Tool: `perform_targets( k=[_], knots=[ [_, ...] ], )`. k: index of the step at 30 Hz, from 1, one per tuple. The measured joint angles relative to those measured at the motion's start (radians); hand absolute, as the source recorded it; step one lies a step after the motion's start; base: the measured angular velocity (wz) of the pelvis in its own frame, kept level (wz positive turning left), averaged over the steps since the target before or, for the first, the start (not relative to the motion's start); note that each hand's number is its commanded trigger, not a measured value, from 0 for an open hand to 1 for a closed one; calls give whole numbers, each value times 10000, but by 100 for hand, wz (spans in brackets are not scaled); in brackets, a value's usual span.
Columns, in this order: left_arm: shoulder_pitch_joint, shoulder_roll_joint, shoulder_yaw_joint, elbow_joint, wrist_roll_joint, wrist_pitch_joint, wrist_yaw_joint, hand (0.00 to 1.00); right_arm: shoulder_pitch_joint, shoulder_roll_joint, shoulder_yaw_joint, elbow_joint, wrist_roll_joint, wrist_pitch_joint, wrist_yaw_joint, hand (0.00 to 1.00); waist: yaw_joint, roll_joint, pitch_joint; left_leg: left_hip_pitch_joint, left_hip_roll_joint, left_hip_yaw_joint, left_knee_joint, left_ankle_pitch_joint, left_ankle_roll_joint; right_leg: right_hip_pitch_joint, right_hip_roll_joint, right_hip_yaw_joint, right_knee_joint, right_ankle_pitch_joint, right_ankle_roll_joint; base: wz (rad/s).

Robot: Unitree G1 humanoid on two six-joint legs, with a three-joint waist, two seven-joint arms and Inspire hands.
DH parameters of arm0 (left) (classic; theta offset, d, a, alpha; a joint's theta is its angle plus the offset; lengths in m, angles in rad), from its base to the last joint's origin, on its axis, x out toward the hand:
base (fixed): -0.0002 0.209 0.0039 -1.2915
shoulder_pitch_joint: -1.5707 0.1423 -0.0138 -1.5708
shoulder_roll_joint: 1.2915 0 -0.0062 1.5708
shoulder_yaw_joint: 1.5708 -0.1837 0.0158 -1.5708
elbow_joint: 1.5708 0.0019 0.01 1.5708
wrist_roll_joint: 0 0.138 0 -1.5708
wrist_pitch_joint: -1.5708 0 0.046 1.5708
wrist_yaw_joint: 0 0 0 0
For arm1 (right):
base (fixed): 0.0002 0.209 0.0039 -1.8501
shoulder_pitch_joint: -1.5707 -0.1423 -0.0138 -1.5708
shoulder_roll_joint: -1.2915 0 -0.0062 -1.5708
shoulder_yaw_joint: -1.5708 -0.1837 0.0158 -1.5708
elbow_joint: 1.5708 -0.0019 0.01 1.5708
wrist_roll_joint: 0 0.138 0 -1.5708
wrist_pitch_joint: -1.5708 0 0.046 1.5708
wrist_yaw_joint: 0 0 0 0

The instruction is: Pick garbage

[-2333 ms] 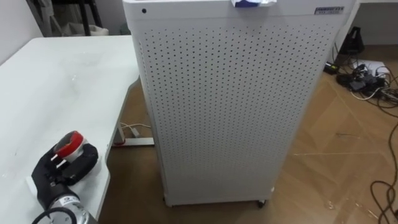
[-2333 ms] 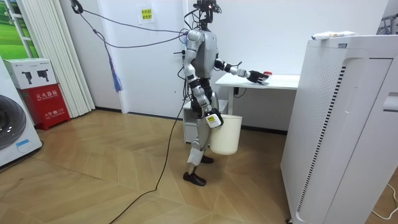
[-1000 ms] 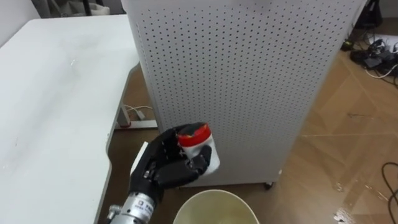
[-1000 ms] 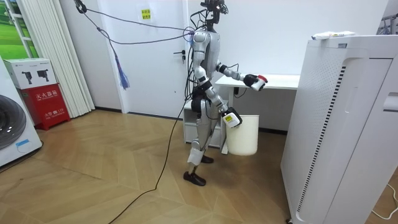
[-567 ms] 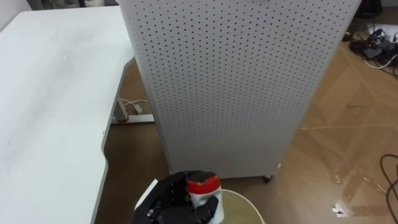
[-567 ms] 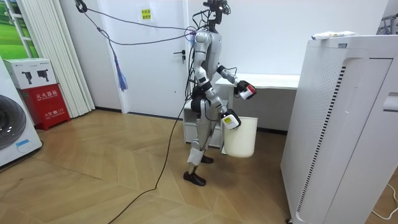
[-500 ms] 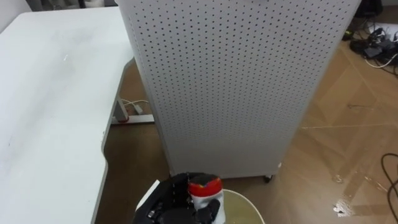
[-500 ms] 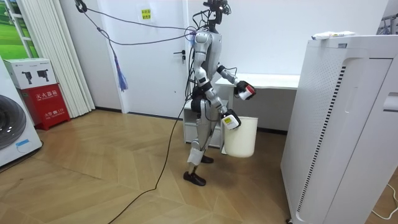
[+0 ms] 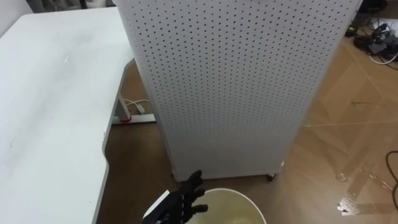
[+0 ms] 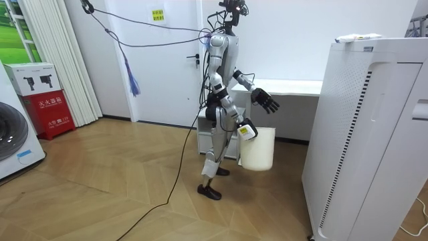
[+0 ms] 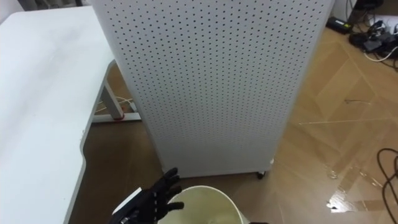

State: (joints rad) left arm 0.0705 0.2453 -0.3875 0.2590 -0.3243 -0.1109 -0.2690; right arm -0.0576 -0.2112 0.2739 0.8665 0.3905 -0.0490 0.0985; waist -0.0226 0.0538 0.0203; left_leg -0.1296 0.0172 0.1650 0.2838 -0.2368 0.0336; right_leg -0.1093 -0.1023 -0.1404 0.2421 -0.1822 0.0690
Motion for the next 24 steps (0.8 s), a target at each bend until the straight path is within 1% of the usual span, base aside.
perform_targets(
  k=[2, 5, 7, 11, 14, 17, 19, 20, 22, 23, 24],
  knots=[
    [-1, -6, 0, -18, 124, -1, -28, 0, -2, -97, -2, 15, 1, -1, 63, 100, -6, -33, -6, 0, 7, 8, -2, 0, 0, -69, -2, 8, 81, 0, 0, -9],
    [-1, -3, -1, -29, 132, -3, -113, 0, 5, -98, 6, 27, -2, -3, 136, 100, -18, -146, -7, 3, 29, 112, -2, 0, 0, -137, 6, 3, 169, 0, 0, -6],
    [-2, -3, -1, -30, 261, -3, -173, 0, 11, -102, 4, 29, -14, -3, 130, 100, -45, -211, -22, 25, 29, 154, 18, 0, 0, -107, 3, -2, 158, 1, -2, -2],
    [-9, -14, 1, -311, 494, -33, -178, 0, 14, -97, 4, 5, -7, -14, 125, 100, -42, -244, -23, 153, 30, 209, 14, 0, 0, -3, -7, 18, 154, 4, -6, -3],
    [-9, -14, 24, -744, 695, -189, -120, 0, 26, -106, 1, -33, -18, -41, 125, 100, -41, -247, -20, 410, 31, 258, -52, 0, 0, 204, -8, 39, 145, 3, -5, -4],
    [-9, -24, 270, -1405, 1428, -271, 124, 0, 225, -99, -103, -317, -33, -162, 79, 100, -92, -279, -2, 586, 27, 236, -99, 0, 0, 348, -5, 70, 172, 3, -5, 0],
    [-7, -21, 556, -1999, 2333, -538, 583, 0, 340, -99, -314, -366, -3, -384, 36, 100, -132, -283, -2, 659, 14, 223, -101, 0, 1, 429, -25, 11, 165, 3, -5, 0],
    [-7, -16, 629, -2153, 2539, -585, 713, 0, 382, -102, -347, -377, 5, -453, 1, 100, -135, -283, -2, 678, 13, 222, -100, 0, 0, 454, -27, 4, 164, 3, -5, 0],
    [-21, -7, 907, -2711, 3128, -791, 1291, 0, 478, -101, -439, -496, 19, -514, -198, 100, -155, -272, -9, 755, 17, 229, -90, -1, 1, 544, -27, -2, 153, 3, -5, 0],
    [-21, -2, 965, -2881, 3268, -815, 1447, 0, 512, -101, -472, -539, 19, -550, -249, 100, -164, -271, -9, 764, 18, 230, -90, -1, 1, 548, -26, -3, 154, 3, -5, 0],
    [-21, 29, 1079, -3240, 3560, -890, 1763, 0, 643, -112, -524, -654, 11, -680, -317, 100, -165, -267, -12, 773, 21, 218, -90, -1, 1, 554, -23, -3, 158, 3, -5, 0]
  ],
)
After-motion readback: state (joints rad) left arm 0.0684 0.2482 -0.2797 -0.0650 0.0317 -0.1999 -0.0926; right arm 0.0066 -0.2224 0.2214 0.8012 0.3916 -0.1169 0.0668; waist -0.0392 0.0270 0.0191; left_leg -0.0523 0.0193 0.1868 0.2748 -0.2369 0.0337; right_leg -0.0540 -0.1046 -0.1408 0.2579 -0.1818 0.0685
